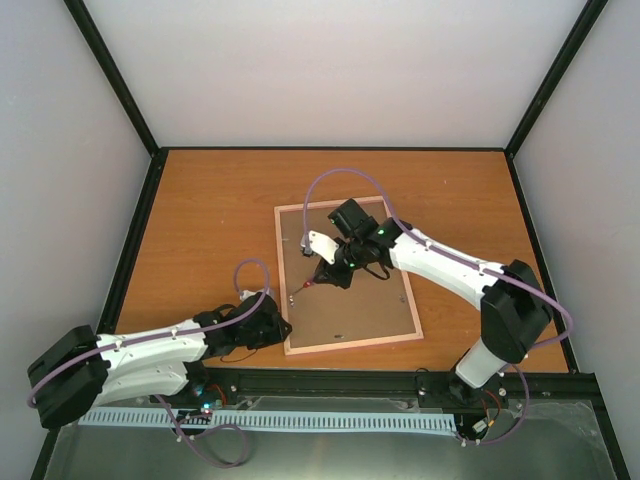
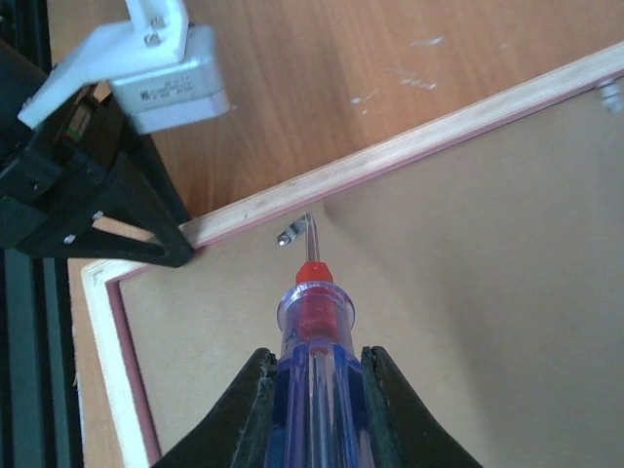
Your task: Take the photo out of the frame
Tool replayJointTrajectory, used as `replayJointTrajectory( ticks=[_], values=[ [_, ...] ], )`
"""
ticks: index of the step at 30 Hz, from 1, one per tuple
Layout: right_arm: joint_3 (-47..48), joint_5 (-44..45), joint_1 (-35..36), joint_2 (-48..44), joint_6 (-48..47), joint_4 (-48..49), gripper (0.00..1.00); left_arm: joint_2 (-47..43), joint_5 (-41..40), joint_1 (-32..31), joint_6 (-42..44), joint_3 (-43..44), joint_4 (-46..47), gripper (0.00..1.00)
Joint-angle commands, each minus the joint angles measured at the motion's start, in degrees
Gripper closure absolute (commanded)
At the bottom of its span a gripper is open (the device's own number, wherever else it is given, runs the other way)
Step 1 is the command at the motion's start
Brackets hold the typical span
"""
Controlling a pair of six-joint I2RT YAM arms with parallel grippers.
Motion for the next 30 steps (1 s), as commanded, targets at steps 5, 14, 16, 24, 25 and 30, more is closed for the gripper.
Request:
replayJointTrajectory(
  ticks=[5, 14, 16, 24, 25, 30],
  values=[
    [2.33, -6.89, 0.88, 3.19, -1.42, -3.79, 0.97, 0.20, 0.24, -0.62, 0.32, -0.54, -0.98, 0.99],
    [2.69, -3.34, 1.70, 5.12, 1.34, -2.27, 0.97, 0.91, 0.15, -0.64, 0.40, -0.85, -0.21, 0.99],
    [2.80, 1.89, 1.72, 5.42, 2.80, -1.32, 0.97, 0.91, 0.23, -0.66, 0.40, -0.96, -0.10, 0.99],
    [4.55, 9.16, 1.72, 3.72, 2.32, -4.91, 0.97, 0.79, -0.07, -0.58, 0.65, -1.07, -0.40, 0.99],
    [4.80, 9.11, 1.72, 3.51, 2.07, -5.52, 0.97, 0.79, -0.16, -0.59, 0.74, -1.00, -0.56, 0.99],
    [5.77, 7.40, 1.64, 2.11, 0.93, -7.97, 0.97, 0.70, -0.55, -0.64, 1.00, -0.55, -1.35, 0.99]
  ],
)
